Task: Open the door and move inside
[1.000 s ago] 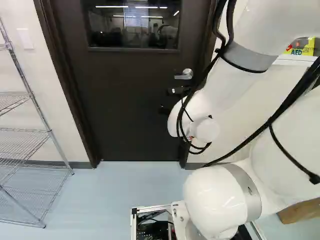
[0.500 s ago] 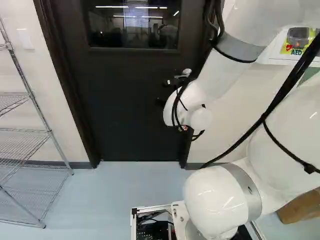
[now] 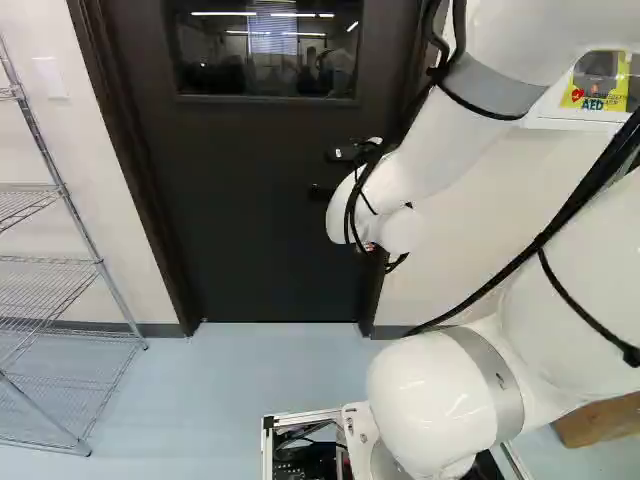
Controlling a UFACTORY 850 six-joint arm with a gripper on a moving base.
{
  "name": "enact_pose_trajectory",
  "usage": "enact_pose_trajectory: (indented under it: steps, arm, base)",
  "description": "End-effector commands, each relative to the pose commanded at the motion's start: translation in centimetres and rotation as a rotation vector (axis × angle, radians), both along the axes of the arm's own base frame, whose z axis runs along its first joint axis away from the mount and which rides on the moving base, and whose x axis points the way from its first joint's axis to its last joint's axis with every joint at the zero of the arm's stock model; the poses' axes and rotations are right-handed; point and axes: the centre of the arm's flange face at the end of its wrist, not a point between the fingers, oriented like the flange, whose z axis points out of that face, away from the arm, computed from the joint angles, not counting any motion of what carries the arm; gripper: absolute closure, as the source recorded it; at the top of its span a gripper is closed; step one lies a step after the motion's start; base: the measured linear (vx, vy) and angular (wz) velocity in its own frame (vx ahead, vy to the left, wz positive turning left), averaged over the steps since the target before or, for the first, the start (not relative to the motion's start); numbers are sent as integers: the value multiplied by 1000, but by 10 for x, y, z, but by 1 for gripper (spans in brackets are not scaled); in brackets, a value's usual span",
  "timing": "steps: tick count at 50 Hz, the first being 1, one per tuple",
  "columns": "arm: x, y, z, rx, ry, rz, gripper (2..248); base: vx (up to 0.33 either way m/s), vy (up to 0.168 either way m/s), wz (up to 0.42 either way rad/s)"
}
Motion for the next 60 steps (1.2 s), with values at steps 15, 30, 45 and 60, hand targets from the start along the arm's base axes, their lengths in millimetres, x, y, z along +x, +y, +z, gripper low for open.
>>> enact_pose_trajectory:
  steps: [15,30,45,60]
  arm:
    - [3,0,15,3,-39,-1,3]
    - [10,0,30,6,-76,-2,3]
    - [16,0,45,9,-111,-3,3]
    - [23,1,59,10,-121,-4,3]
  base:
    - [0,0,0]
    - [0,0,0]
    - [0,0,0]
    - [0,0,0]
